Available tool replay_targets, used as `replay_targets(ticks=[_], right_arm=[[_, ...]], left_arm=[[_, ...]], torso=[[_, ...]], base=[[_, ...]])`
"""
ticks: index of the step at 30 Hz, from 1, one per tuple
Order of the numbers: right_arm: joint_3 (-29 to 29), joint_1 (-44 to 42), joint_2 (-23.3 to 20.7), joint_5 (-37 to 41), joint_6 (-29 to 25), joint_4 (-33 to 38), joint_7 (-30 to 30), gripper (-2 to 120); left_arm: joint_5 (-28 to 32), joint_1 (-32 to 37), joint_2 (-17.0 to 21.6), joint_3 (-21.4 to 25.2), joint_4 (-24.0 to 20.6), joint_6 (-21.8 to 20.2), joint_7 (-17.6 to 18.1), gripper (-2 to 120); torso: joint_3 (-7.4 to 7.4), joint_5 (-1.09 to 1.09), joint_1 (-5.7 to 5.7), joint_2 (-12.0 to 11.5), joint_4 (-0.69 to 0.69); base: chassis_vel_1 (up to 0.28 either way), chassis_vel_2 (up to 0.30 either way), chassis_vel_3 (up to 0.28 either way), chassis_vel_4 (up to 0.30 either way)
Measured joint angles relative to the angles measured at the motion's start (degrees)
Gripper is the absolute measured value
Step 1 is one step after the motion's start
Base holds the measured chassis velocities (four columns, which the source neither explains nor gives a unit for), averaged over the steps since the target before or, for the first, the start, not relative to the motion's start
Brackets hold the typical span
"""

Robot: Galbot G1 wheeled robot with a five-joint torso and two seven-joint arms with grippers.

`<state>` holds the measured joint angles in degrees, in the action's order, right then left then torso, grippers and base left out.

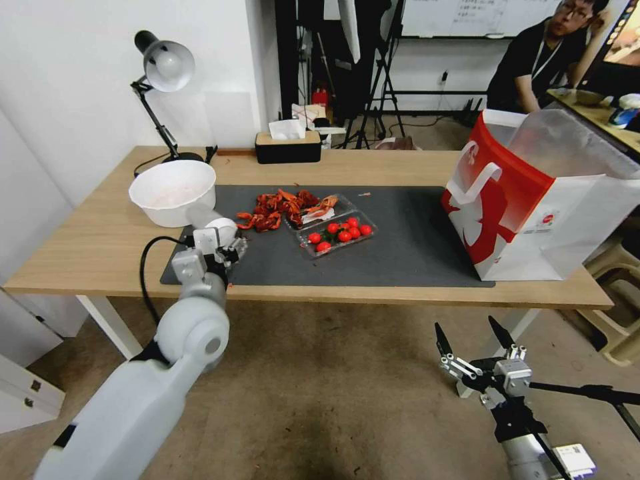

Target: Pick up the trash from the table and place it into the takeout bag.

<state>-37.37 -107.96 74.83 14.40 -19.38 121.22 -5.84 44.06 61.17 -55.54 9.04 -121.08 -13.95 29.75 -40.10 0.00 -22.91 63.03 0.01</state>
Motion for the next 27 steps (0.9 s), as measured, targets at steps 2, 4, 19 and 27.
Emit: replay_targets(ticks=[2,4,19,27], right_arm=[[0.1,-0.1,0.2,-0.2,-0.2,0.1,-0.1,100],[0.1,-0.3,0.4,-0.3,-0.4,0.3,-0.1,100],[-1.8,-1.6,1.5,-0.3,-0.6,1.3,-0.1,100],[-3.0,-2.0,2.5,0.1,-0.6,1.3,-0.1,100]], left_arm=[[-1.3,-1.3,0.9,-0.8,1.2,4.1,-6.8,71],[-1.4,-3.3,1.4,-2.0,2.8,7.2,-11.4,71],[5.8,-32.5,-3.5,-21.4,21.1,22.0,-34.5,71],[9.4,-47.0,-13.9,-33.1,31.9,25.1,-38.5,71]], torso=[[0.00,0.01,0.00,0.0,-0.01],[0.00,0.00,0.00,0.0,-0.01],[-0.01,0.02,-0.01,0.0,-0.01],[-0.02,0.01,-0.01,0.0,-0.03]], base=[[0.000,0.000,0.000,0.000],[0.000,0.000,0.000,0.000],[0.000,0.000,0.000,0.000],[0.000,0.000,0.000,0.000]])
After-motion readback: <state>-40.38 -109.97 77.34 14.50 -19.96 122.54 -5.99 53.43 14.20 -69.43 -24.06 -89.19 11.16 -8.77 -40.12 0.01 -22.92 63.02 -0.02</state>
